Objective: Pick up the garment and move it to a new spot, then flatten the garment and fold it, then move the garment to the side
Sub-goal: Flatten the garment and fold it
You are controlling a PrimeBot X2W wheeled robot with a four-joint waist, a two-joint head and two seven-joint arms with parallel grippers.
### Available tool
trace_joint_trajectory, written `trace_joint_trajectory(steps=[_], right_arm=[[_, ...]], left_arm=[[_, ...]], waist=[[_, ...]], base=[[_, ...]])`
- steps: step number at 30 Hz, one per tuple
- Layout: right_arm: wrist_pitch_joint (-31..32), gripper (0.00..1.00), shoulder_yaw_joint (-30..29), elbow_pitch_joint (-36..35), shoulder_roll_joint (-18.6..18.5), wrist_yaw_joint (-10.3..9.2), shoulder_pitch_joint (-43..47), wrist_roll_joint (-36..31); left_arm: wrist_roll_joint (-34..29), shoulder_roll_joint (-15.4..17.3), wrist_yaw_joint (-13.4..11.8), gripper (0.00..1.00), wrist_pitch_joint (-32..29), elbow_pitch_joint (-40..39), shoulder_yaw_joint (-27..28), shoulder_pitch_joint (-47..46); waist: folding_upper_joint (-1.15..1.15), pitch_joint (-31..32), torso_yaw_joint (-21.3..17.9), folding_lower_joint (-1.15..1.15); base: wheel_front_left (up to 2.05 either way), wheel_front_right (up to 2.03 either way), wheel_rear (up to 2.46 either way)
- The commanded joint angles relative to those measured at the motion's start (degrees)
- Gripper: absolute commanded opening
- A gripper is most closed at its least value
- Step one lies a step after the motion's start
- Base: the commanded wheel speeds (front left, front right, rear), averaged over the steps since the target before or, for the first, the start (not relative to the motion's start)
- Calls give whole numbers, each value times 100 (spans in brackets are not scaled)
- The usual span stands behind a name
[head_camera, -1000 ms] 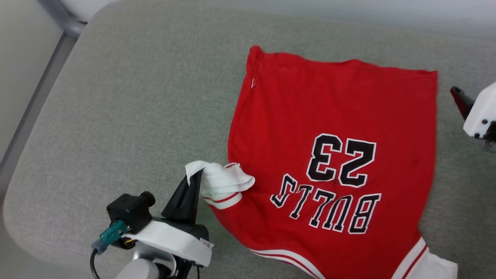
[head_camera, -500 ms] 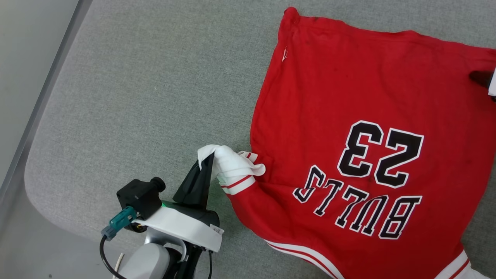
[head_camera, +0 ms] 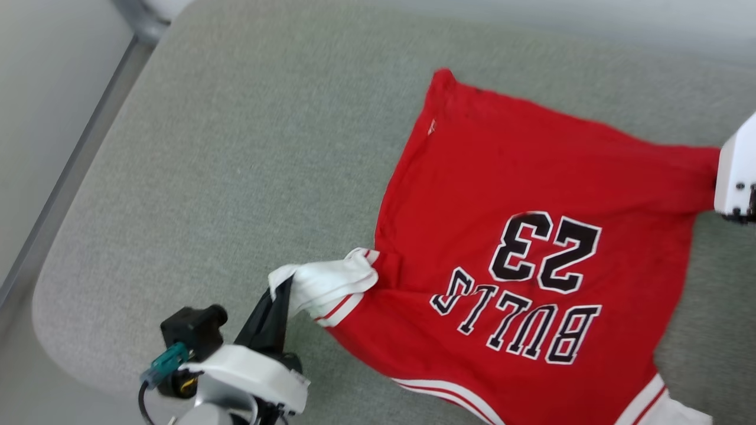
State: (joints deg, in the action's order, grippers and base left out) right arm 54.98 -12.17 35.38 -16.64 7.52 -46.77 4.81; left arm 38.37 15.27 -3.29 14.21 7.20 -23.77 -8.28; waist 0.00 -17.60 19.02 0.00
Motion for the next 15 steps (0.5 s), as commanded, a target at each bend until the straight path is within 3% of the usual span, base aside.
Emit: trace_joint_trajectory(steps=[1, 5, 9, 15], right_arm=[[25, 0, 95, -150, -91, -6, 286, 153], [182, 0, 398, -876, -298, -6, 1113, 615], [408, 0, 325, -1841, -378, -6, 2231, 1009], [550, 0, -100, -3327, 4, -5, 4191, 1296]], left_arm=[[33, 63, -51, 0, -40, 22, 41, 132], [105, 237, -198, 0, -182, 22, 139, 413], [182, 376, -347, 0, -316, -42, 224, 717], [316, 537, -552, 0, -440, -145, 363, 1103]], waist=[[0, 464, -313, 0], [0, 884, -649, 0], [0, 1207, -994, 0], [0, 1565, -1472, 0]], base=[[0, 0, 0], [0, 0, 0], [0, 0, 0], [0, 0, 0]])
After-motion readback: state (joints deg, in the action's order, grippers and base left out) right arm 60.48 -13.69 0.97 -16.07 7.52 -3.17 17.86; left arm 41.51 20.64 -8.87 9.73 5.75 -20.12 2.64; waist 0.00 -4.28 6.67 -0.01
